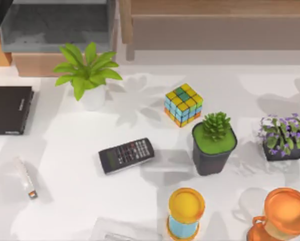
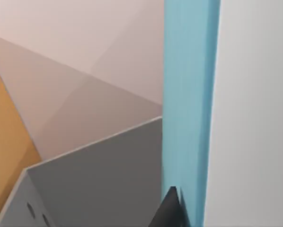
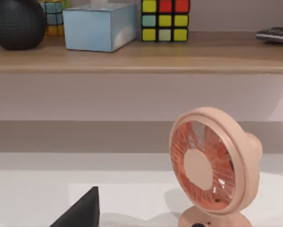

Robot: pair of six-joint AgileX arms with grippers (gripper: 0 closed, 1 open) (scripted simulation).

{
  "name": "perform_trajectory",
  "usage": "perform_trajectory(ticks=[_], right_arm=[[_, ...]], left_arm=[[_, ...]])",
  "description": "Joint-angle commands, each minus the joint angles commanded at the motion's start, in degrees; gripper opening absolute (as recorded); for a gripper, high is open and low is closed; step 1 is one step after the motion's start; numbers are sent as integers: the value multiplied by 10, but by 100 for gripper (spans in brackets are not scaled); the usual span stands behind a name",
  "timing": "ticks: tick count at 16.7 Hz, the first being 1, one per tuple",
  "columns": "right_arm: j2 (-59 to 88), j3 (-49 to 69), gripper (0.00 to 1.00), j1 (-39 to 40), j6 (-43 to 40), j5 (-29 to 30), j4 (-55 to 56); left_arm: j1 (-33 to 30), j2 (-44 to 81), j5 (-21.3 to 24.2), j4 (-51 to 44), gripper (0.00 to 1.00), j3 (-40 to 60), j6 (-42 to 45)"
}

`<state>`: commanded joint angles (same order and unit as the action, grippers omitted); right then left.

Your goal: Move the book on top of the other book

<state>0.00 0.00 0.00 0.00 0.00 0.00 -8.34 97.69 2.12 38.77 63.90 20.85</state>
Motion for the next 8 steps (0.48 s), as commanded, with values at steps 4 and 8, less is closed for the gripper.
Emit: perform_trajectory(ticks=[4,8], right_arm=[[0,0,100,0,0,0,0],[0,0,100,0,0,0,0]], left_arm=[[59,-111,85,35,0,-128,231],[134,-165,151,40,0,-244,488]])
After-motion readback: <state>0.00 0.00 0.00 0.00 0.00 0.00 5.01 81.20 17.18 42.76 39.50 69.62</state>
